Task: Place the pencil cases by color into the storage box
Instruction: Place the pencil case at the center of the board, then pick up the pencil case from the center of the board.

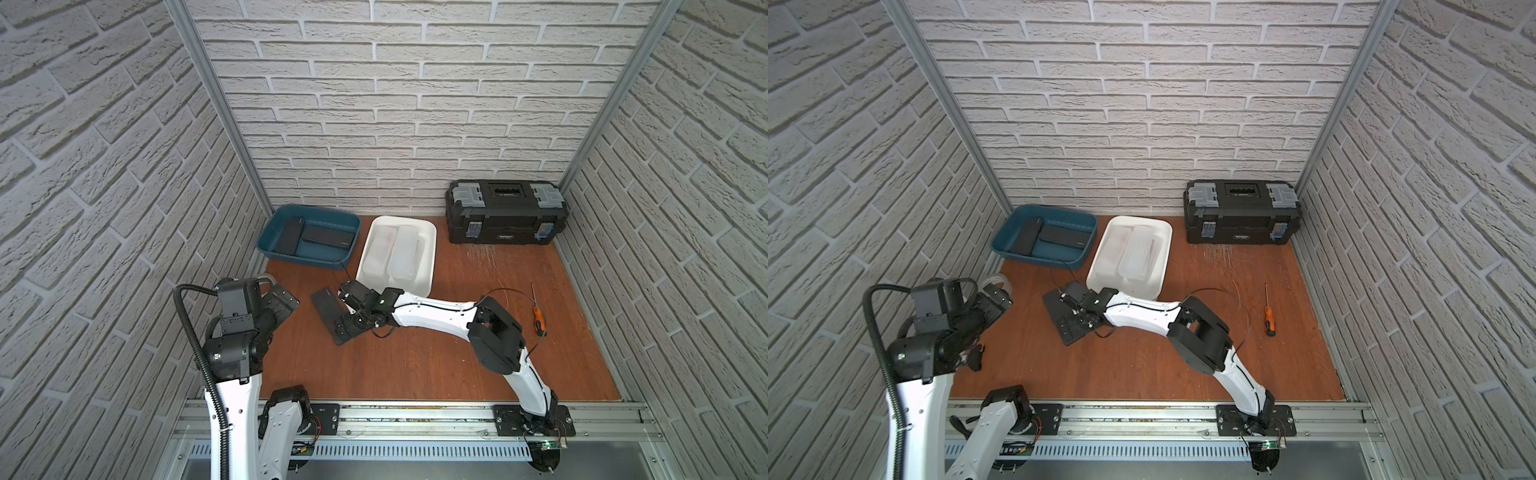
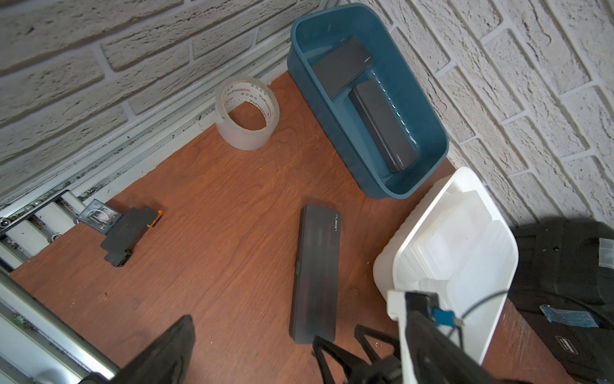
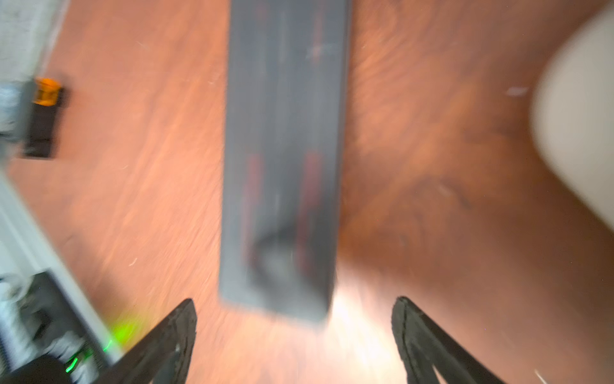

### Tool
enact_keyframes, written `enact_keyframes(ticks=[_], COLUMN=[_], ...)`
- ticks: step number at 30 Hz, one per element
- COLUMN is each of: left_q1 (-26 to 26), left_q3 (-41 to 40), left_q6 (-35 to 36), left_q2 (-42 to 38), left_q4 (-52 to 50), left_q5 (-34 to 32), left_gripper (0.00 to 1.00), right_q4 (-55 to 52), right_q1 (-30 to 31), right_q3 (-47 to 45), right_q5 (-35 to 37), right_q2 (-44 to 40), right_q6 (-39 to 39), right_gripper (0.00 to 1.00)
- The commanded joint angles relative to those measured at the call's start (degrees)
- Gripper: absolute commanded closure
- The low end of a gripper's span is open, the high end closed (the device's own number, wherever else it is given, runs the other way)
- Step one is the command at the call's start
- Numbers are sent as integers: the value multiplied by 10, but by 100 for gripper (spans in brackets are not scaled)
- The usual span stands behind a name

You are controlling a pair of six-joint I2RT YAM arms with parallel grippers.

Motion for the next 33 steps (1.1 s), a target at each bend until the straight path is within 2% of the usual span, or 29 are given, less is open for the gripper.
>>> enact_keyframes(ticks=[1, 5, 8, 11, 15, 18, 21, 24, 33], left_q1=[4, 0, -35, -119, -276, -371, -426, -446, -448], left_q3=[6, -36, -93, -152, -198, -209, -217, -228, -254], left_q6=[20, 6, -38, -113, -224, -283, -316, -321, -333], left_q2=[2, -6, -38, -71, -77, -30, 44, 104, 230], left_q4=[-21, -23, -24, -24, -22, -4, 41, 99, 239], left_q5=[-3, 10, 8, -26, -123, -180, -200, -198, -178], left_gripper=[2, 2, 2, 2, 2, 2, 2, 2, 2], right_q4=[66, 62, 45, 47, 34, 27, 30, 42, 46], right_q1=[-1, -3, -4, -7, -11, -19, -27, -35, -51], right_q3=[-72, -151, -193, -240, -272, -284, -300, -322, -357], right_q5=[19, 53, 65, 74, 99, 106, 100, 95, 85], right_q2=[-115, -223, -286, -338, -383, -400, -412, -430, -470], right_q6=[-3, -18, -40, -55, -80, -95, -101, -103, -120], right_gripper=[7, 7, 7, 7, 7, 7, 7, 7, 7])
